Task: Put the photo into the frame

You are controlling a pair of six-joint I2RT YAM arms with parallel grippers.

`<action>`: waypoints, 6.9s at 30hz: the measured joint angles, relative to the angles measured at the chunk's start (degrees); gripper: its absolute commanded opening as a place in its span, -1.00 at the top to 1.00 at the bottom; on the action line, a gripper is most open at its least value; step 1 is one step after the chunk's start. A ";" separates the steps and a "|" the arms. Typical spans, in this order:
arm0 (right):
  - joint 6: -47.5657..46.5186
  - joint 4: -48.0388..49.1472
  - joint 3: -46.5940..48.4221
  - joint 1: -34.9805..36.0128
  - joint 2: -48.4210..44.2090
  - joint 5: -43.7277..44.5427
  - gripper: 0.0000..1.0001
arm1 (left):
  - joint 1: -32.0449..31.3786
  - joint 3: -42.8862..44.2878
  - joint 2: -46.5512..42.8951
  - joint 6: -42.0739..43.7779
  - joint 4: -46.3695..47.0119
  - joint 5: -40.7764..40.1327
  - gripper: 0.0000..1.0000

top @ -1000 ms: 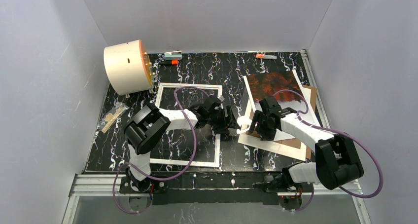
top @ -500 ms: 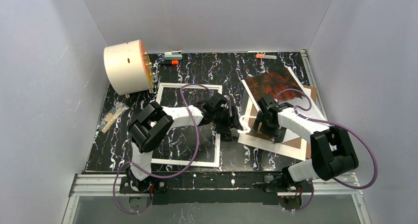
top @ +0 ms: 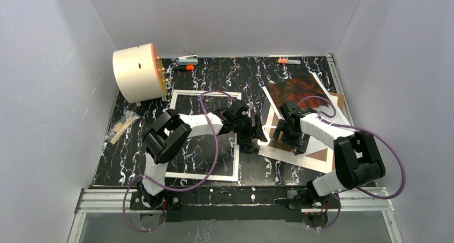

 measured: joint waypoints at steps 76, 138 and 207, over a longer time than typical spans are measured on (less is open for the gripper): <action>-3.65 -1.40 1.36 -2.27 2.51 -3.13 -0.69 | 1.81 -12.15 -0.50 -3.91 30.25 -3.28 -0.46; -4.63 -1.68 1.66 -2.58 2.99 -4.04 -0.69 | 0.07 -16.96 1.25 -18.71 40.04 0.72 -0.24; 12.98 34.58 2.43 -3.85 -14.60 -28.74 -0.97 | 12.76 45.35 -30.88 35.01 -53.72 -30.77 1.00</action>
